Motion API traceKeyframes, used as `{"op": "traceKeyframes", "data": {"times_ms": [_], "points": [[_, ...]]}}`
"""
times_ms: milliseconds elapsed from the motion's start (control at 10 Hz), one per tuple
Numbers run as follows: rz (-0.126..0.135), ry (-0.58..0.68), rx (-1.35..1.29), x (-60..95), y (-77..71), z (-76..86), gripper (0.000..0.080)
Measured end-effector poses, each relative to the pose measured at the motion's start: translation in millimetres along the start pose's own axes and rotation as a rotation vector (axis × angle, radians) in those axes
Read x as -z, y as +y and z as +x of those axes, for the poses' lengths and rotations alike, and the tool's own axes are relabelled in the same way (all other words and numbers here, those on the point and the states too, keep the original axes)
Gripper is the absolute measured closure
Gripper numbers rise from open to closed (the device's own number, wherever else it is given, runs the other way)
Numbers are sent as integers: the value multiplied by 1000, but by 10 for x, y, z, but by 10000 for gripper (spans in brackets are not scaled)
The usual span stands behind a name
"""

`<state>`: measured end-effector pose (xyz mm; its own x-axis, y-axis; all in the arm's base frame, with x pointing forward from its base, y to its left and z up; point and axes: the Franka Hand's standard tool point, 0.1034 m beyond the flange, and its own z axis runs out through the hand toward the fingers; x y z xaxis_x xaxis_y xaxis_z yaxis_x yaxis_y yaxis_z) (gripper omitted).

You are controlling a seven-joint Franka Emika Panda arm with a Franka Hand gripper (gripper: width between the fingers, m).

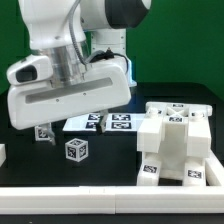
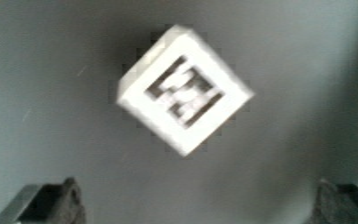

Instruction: Assemble chair

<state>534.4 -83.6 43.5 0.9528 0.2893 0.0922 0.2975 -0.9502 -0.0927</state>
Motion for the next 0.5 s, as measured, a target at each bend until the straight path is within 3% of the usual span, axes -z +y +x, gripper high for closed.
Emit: {"op": "traceKeyframes", "data": {"times_ms": [100,500], "points": [[18,-22,-27,-38,-36,-62,151],[25,-36,108,-99,-28,-146,151]]}}
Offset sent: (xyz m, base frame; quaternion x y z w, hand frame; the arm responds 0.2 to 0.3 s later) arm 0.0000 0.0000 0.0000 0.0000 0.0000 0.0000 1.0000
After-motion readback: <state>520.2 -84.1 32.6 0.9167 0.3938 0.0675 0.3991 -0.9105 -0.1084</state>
